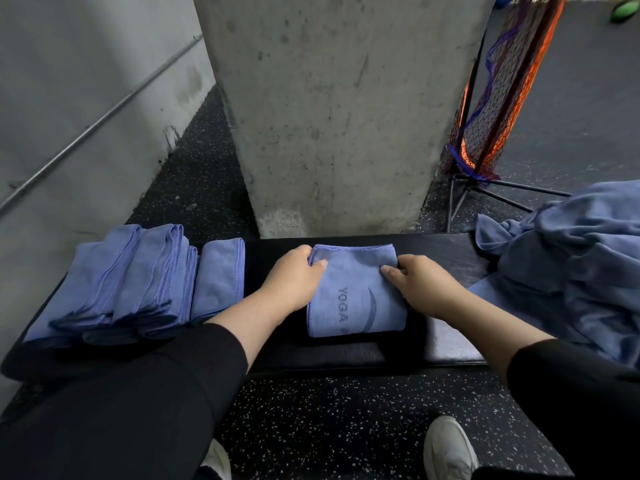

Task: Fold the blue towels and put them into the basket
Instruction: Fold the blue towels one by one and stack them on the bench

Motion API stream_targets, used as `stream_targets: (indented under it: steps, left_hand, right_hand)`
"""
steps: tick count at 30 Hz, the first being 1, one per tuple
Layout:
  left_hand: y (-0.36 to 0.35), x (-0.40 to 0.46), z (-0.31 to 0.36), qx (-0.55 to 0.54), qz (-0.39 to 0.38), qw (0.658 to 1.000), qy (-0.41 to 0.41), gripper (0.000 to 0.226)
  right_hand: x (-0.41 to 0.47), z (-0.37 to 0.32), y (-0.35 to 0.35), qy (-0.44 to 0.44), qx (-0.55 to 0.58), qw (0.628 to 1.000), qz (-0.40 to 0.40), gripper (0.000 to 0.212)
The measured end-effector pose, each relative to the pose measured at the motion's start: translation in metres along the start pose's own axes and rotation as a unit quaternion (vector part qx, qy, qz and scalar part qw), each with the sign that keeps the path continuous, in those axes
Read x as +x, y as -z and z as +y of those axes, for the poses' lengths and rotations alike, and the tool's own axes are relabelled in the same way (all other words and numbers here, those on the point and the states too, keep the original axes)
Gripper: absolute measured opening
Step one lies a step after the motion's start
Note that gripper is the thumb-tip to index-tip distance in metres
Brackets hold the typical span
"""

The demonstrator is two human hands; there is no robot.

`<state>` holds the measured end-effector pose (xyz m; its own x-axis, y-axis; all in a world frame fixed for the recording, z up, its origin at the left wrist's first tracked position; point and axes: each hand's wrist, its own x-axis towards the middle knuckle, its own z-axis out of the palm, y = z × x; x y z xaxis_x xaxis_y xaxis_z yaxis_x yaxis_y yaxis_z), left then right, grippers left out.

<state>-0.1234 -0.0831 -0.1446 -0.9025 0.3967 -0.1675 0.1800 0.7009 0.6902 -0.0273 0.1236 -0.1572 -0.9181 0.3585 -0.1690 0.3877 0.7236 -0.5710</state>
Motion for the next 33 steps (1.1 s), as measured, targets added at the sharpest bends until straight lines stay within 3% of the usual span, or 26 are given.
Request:
stream_targets:
  steps: [3, 5, 7, 10, 12, 15, 17, 22, 26, 28, 30, 33]
  left_hand:
    - [-0.001, 0.005, 0.0, 0.107, 0.07, 0.992, -0.021, 0.027]
    - [-0.005, 0.004, 0.001, 0.191, 0.104, 0.968, -0.125, 0.038]
    - [-0.011, -0.002, 0.001, 0.263, 0.052, 0.938, -0.221, 0.041]
    - [-0.028, -0.009, -0.011, 0.34, -0.07, 0.908, -0.236, 0.051]
    - [-0.035, -0.01, -0.019, 0.337, -0.101, 0.911, -0.213, 0.058]
    - [-0.036, -0.01, -0.024, 0.344, -0.11, 0.91, -0.202, 0.062]
    - [-0.036, -0.012, -0.026, 0.345, -0.115, 0.912, -0.192, 0.064]
    - [-0.035, -0.014, -0.029, 0.327, -0.118, 0.92, -0.181, 0.066]
    - [-0.033, -0.014, -0.032, 0.324, -0.082, 0.923, -0.19, 0.067]
    - [-0.027, -0.016, -0.033, 0.321, -0.045, 0.92, -0.221, 0.065]
    - [-0.021, -0.022, -0.037, 0.316, -0.028, 0.908, -0.274, 0.068]
    - [-0.016, -0.033, -0.048, 0.325, -0.053, 0.891, -0.312, 0.081]
  right_hand:
    - [0.01, 0.002, -0.009, -0.037, -0.097, 0.994, 0.017, 0.034]
    - [0.012, 0.005, -0.015, -0.048, -0.142, 0.987, 0.062, 0.037]
    - [0.011, 0.005, -0.017, 0.003, -0.123, 0.981, 0.153, 0.036]
    - [0.005, 0.0, -0.019, 0.206, -0.132, 0.94, 0.239, 0.027]
    - [-0.001, 0.001, -0.026, 0.278, -0.142, 0.932, 0.181, 0.039]
    - [-0.01, 0.012, -0.04, 0.225, -0.188, 0.956, -0.016, 0.075]
    - [-0.011, 0.023, -0.043, 0.204, -0.22, 0.951, -0.076, 0.086]
    - [-0.008, 0.035, -0.033, 0.203, -0.198, 0.956, -0.076, 0.097]
    - [-0.02, 0.042, -0.024, 0.293, -0.145, 0.945, 0.003, 0.067]
    - [-0.025, 0.05, -0.024, 0.34, -0.152, 0.928, 0.014, 0.064]
    - [-0.028, 0.055, -0.025, 0.34, -0.162, 0.926, 0.001, 0.069]
    - [-0.029, 0.051, -0.027, 0.329, -0.16, 0.93, 0.025, 0.052]
